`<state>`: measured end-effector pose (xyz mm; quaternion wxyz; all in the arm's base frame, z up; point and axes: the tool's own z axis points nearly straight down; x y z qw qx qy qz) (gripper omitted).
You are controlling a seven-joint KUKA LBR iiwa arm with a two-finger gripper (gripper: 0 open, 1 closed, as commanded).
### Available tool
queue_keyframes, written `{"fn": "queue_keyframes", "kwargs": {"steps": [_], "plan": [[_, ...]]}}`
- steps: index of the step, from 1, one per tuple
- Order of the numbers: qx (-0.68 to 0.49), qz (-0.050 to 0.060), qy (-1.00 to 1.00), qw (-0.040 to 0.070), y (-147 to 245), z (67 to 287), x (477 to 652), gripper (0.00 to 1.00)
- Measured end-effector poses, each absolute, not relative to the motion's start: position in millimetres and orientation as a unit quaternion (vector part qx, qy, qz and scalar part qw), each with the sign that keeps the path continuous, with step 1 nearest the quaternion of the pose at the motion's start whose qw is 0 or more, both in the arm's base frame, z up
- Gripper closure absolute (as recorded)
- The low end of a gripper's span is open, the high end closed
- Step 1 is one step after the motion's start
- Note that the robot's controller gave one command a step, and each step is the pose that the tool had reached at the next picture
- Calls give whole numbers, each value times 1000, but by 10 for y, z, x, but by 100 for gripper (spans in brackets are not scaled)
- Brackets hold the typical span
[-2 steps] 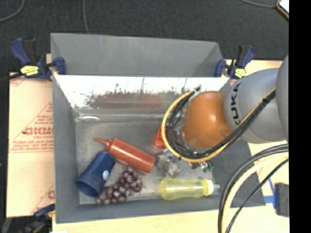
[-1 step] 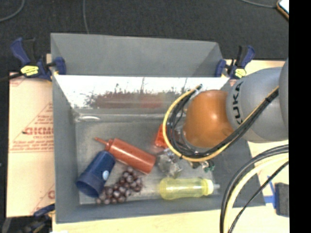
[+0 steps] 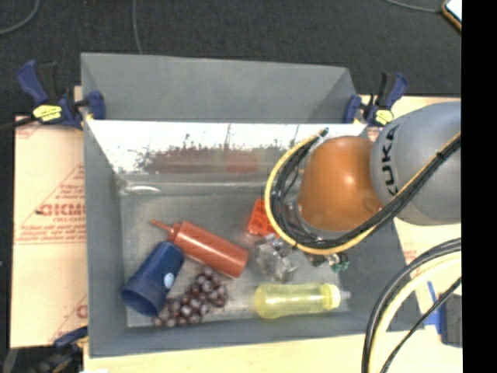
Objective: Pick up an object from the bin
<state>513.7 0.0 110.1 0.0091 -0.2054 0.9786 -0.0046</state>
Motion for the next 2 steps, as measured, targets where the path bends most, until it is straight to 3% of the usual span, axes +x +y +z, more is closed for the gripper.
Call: {"fn": "queue_keyframes", "kwargs": {"steps": [1,2], "plan": [[-203,-4,979,9,-2,1526,5137,100],[-203,-5,979,13,-5,1775,5158,100]]}}
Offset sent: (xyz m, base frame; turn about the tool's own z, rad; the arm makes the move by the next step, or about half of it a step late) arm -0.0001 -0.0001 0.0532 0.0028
